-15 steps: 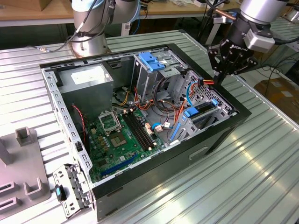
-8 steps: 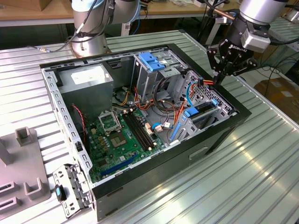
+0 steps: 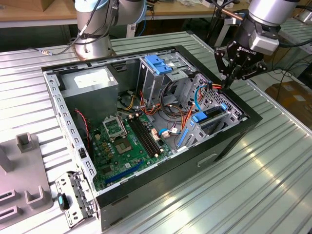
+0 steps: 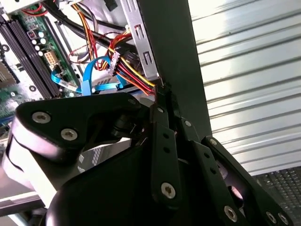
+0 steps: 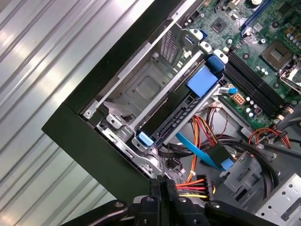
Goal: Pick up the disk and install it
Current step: 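Insert the first disk wire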
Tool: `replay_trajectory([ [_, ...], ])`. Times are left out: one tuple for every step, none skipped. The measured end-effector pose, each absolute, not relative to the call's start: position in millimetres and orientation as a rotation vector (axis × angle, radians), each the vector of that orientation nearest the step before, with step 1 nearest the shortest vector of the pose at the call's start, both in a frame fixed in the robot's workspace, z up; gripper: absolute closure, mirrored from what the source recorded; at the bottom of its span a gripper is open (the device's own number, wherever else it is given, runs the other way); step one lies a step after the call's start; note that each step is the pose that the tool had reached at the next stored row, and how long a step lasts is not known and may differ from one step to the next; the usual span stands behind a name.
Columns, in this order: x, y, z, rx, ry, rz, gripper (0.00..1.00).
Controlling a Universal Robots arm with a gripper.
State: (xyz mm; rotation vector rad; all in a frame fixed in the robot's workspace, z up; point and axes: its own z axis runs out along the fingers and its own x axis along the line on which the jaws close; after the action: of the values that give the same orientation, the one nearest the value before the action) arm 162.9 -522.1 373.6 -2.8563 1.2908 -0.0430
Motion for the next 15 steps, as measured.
replay_trajectory([
  [162.9, -522.1, 373.6, -2.847, 1.312, -0.043, 0.83],
  [162.9, -522.1, 373.6, -2.838, 1.331, -0.043, 0.83],
  [162.9, -522.1, 373.5, -2.831, 1.346, -0.043, 0.83],
  [162.9, -522.1, 373.5, -2.827, 1.356, -0.043, 0.83],
  [162.9, -522.2, 373.6, -2.824, 1.362, -0.043, 0.83],
  [161.6, -522.2, 373.4, -2.824, 1.362, -0.043, 0.83],
  [160.0, -522.2, 373.4, -2.825, 1.362, -0.043, 0.83],
  [158.5, -522.3, 373.4, -2.825, 1.361, -0.043, 0.83],
  [157.2, -522.3, 373.4, -2.825, 1.361, -0.043, 0.83],
  [156.0, -522.3, 373.4, -2.825, 1.361, -0.043, 0.83],
  [154.8, -522.3, 373.4, -2.825, 1.361, -0.043, 0.83],
  [154.2, -522.4, 373.3, -2.825, 1.361, -0.043, 0.83],
  [154.2, -522.4, 373.3, -2.822, 1.367, -0.043, 0.83],
  [154.2, -522.3, 373.2, -2.813, 1.386, -0.043, 0.83],
  [154.1, -522.3, 373.1, -2.799, 1.414, -0.043, 0.83],
])
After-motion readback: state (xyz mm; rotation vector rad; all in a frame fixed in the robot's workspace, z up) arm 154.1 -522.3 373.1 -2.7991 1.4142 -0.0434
